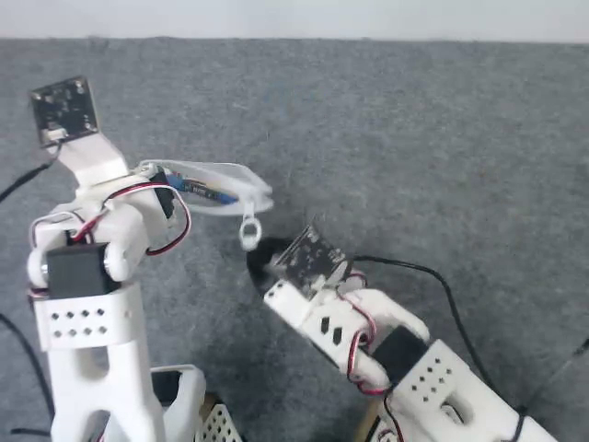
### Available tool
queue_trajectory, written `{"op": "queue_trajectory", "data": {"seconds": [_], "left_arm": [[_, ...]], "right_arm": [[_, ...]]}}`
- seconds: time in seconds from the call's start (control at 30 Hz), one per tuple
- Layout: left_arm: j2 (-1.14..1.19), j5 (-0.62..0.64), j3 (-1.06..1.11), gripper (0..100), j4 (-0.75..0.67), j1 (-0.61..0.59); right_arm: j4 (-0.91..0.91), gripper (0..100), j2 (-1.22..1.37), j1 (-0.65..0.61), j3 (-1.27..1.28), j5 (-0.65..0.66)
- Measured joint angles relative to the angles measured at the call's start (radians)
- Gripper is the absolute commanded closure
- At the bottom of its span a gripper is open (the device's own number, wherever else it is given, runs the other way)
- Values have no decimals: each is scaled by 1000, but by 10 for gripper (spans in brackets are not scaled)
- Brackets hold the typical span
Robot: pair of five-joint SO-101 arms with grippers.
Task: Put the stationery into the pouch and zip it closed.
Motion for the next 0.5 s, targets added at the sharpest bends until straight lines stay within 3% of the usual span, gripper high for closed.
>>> {"op": "queue_trajectory", "data": {"seconds": [0.17, 0.33, 0.5], "left_arm": [[0, 0, 2, 732, 0, 2], [0, -2, 11, 729, -2, 5], [0, -117, -8, 729, -2, 57]], "right_arm": [[126, 992, -100, -75, 0, 0], [253, 992, -199, -107, 0, 0], [354, 992, -311, -164, 0, -54]]}}
